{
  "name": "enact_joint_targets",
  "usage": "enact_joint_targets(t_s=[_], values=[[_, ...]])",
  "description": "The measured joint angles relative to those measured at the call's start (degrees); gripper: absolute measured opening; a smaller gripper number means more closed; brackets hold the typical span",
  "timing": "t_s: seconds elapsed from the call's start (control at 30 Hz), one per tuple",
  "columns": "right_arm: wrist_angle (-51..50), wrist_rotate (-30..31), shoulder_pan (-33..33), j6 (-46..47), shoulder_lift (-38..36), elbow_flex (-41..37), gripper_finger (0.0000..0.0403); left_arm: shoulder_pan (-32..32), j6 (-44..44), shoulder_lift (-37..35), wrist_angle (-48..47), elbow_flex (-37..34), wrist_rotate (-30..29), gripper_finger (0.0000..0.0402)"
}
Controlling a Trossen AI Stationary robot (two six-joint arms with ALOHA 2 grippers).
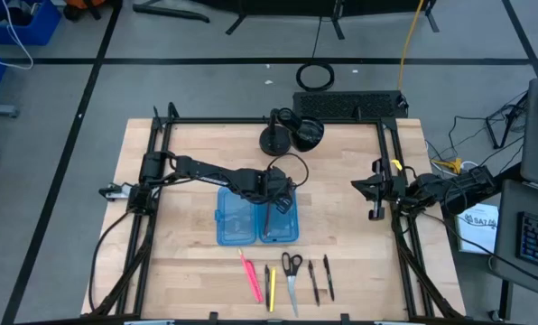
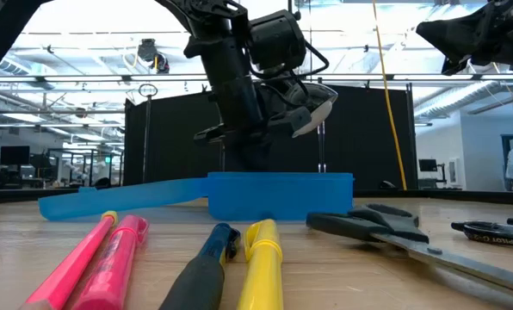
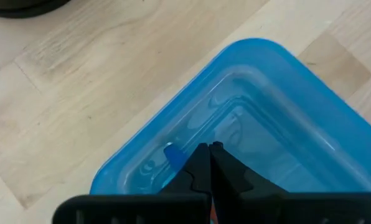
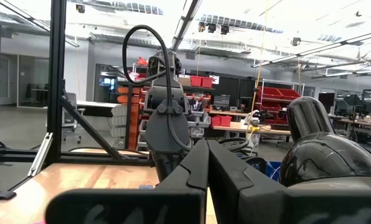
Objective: Pick & place school supplies into a supply box
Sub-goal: Put the brown pencil into the blue supply box
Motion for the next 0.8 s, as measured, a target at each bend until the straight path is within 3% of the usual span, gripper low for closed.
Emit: enact_joint_targets(t_s=[0.8], values=[[0.0,0.0,0.0,-0.1,0.2,0.0,0.0000,-0.7,-4.4,2.4,-6.2,0.0,-3.5,0.0001]])
